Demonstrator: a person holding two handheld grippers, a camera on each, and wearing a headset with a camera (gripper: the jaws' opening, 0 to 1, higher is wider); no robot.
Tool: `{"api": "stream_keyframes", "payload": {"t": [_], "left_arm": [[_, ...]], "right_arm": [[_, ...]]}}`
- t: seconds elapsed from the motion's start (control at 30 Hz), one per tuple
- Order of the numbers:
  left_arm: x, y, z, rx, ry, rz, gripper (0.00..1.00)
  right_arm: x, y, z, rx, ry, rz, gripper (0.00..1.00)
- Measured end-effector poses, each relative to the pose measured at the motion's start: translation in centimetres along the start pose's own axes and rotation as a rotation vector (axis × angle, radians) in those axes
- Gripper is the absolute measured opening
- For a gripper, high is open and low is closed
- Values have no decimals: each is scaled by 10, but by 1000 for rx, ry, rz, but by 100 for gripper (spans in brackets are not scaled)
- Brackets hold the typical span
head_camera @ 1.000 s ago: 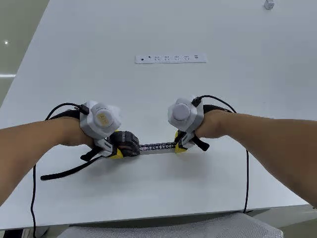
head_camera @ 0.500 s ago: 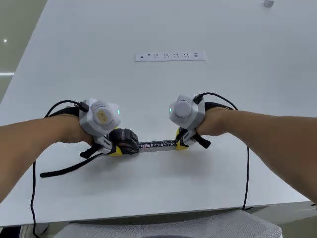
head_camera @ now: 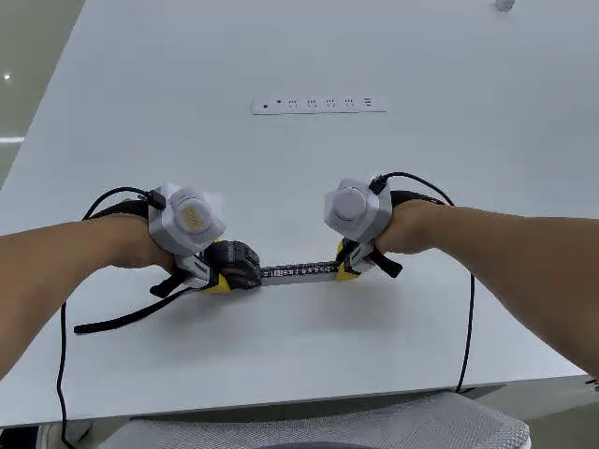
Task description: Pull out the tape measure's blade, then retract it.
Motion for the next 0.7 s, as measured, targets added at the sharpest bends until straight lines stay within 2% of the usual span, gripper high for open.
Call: {"api": "stream_keyframes", "payload": {"t": [0.7], "left_arm": [[1, -2, 0, 1, 13, 3, 34]], "right_arm": [[-3, 2, -10, 5, -12, -5, 11]]}}
Point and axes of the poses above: the centre of the closed fingertips' face, and the gripper's own axes: y roughly backward along the fingers, x roughly to its left, z roughly out of its top, the point moved 3 cm from there along y, roughly backward along the fingers, and after that the axes turned 6 degrees about -y, right-handed, at the moved point
